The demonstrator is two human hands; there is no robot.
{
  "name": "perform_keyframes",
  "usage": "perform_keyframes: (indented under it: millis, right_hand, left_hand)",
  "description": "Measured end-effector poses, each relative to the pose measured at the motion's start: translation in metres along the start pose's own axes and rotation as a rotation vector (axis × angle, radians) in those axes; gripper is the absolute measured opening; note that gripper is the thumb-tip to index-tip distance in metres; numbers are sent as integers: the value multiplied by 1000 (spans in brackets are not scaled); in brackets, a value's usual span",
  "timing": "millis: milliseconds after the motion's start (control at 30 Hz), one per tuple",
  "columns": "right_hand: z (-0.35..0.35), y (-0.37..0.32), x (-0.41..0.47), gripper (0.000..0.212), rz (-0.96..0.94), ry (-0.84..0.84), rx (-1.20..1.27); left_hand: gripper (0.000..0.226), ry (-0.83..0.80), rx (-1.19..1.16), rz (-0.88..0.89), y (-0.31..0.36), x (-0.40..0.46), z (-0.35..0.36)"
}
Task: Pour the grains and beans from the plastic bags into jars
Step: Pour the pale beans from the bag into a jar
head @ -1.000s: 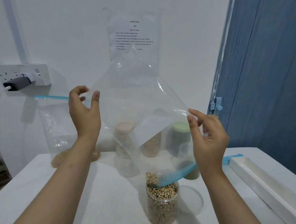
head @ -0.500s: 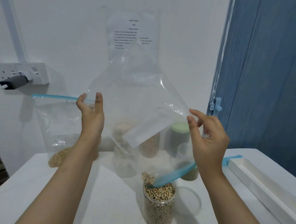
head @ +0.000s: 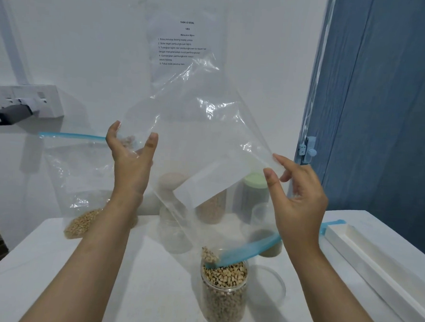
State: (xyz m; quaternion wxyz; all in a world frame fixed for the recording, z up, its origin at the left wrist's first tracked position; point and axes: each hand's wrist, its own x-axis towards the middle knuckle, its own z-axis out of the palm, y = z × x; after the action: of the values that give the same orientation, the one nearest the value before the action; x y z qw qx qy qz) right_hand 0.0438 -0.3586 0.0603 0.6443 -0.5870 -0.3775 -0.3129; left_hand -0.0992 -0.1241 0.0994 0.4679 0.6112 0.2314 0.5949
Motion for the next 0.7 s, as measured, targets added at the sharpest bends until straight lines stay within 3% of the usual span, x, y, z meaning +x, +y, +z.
perform_keyframes:
  millis: [700]
  right_hand:
    - [-2, 5, 1, 28, 3, 19, -3]
  left_hand:
    - [80, -19, 3, 130, 2, -10, 2]
